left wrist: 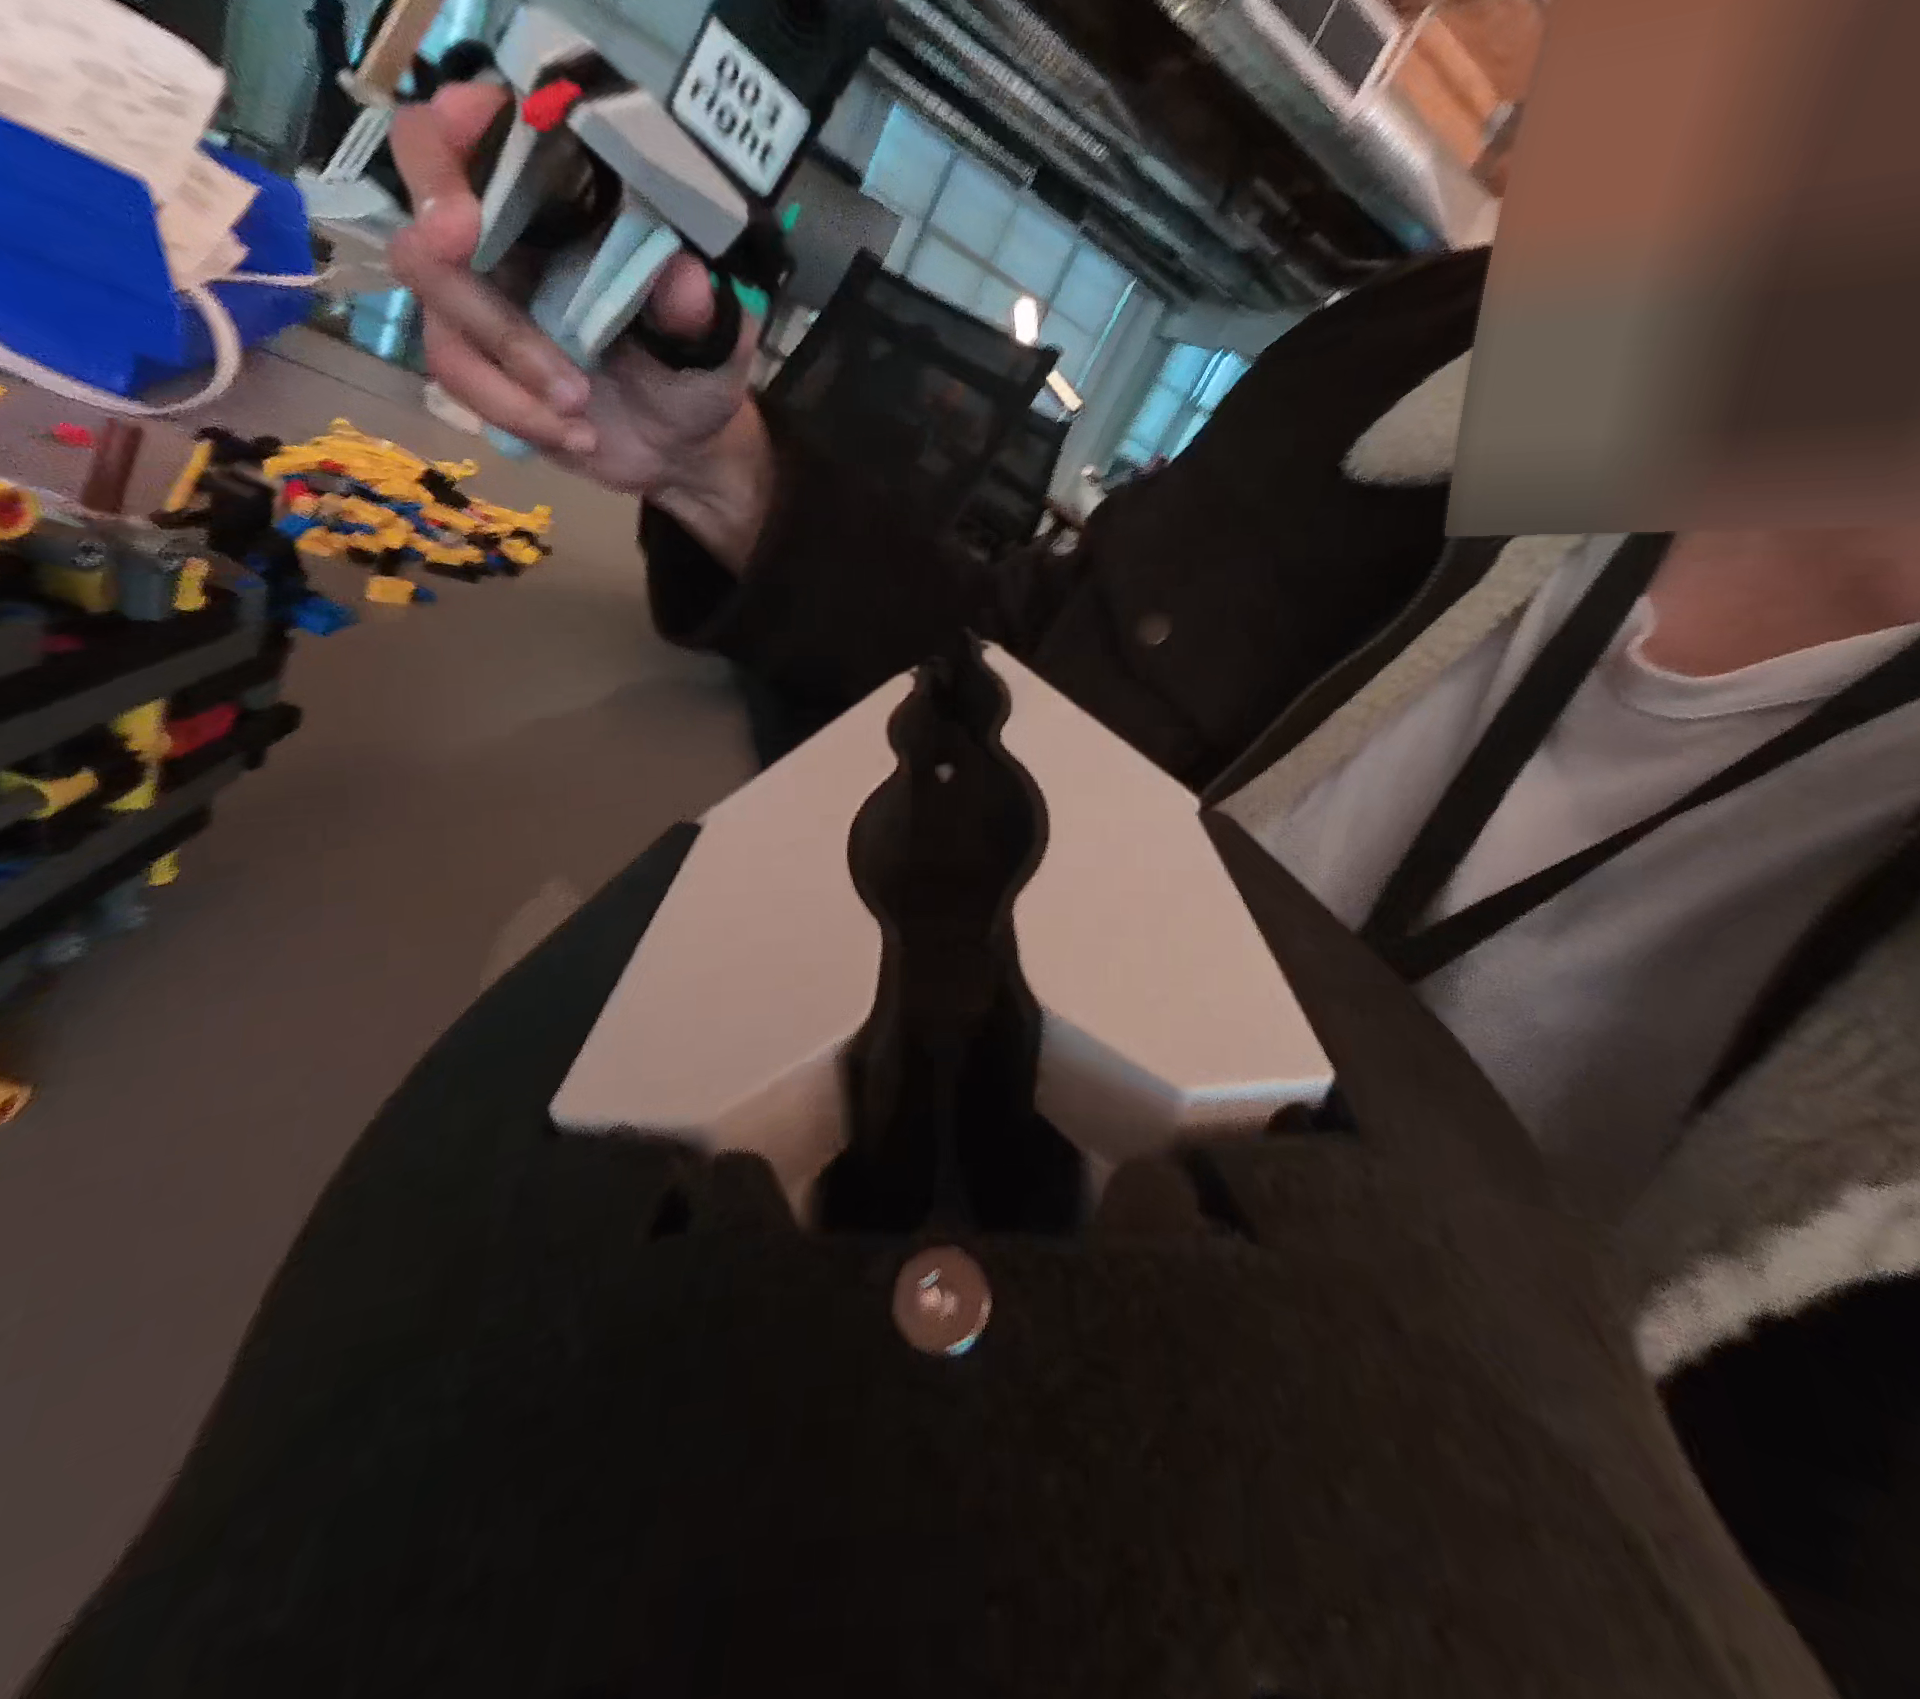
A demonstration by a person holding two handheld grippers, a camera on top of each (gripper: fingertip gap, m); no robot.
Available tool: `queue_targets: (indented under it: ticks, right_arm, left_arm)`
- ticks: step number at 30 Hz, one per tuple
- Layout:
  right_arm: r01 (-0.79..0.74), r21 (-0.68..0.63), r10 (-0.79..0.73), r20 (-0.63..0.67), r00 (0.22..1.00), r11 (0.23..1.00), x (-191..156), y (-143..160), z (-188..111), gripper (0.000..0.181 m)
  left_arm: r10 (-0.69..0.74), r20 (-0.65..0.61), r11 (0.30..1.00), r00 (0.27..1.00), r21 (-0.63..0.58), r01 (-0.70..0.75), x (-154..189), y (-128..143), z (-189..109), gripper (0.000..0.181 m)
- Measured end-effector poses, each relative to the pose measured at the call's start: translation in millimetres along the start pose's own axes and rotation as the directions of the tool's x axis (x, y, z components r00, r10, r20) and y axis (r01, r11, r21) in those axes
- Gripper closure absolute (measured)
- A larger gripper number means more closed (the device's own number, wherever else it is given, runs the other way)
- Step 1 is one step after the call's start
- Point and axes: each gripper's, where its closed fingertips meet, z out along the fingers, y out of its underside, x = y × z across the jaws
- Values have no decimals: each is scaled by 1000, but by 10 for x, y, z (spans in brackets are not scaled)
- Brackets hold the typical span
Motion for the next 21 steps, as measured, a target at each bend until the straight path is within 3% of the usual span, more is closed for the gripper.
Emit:
queue_targets:
  ticks: [2, 4, 5, 8, 10, 14, 16, 19, 21]
  right_arm:
    - [-42, -286, -6, -165, 986, 957, 371, 431, -293, 178]
    - [-206, -593, 21, -303, 953, 778, 641, 1045, -931, 178]
    - [-298, -672, 22, -387, 922, 678, 748, 1285, -1287, 178]
    - [-494, -765, 142, -481, 865, 414, 647, 1779, -1987, 178]
    - [-527, -777, 111, -524, 844, 344, 673, 1934, -2243, 178]
    - [-605, -685, 164, -597, 785, 406, 720, 1873, -2337, 146]
    - [-617, -612, 142, -644, 752, 494, 785, 1673, -2385, 140]
    - [-603, -501, 57, -738, 672, 621, 834, 1324, -2530, 143]
    - [-612, -440, 67, -774, 629, 657, 779, 1251, -2570, 163]
  left_arm:
    - [25, 99, 998, 995, -53, -20, -151, 93, 16, 177]
    - [87, 181, 993, 980, -99, -70, -248, 145, 16, 176]
    - [123, 221, 989, 968, -107, -102, -281, 133, 12, 176]
    - [240, 345, 965, 907, -183, -185, -433, 153, -19, 175]
    - [318, 396, 940, 861, -251, -232, -517, 204, -25, 175]
    - [440, 392, 885, 808, -344, -314, -511, 278, 70, 175]
    - [433, 401, 888, 807, -340, -308, -478, 224, 144, 174]
    - [417, 429, 892, 801, -362, -271, -478, 75, 326, 174]
    - [418, 439, 873, 795, -436, -219, -549, 10, 533, 174]
